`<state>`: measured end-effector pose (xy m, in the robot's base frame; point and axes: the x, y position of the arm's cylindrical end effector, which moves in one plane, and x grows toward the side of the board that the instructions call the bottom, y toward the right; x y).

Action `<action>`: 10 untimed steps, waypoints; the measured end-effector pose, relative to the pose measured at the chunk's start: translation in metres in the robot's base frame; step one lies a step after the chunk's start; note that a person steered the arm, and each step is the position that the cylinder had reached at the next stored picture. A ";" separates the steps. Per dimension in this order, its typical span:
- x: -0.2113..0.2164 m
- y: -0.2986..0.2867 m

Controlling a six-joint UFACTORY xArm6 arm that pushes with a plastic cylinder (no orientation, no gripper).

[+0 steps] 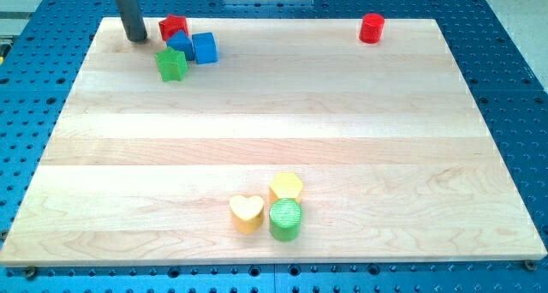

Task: Place the red star diagonal to the red circle

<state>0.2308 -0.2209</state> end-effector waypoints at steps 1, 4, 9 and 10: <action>0.011 0.105; 0.021 0.145; 0.033 0.298; 0.051 0.264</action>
<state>0.2817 0.0432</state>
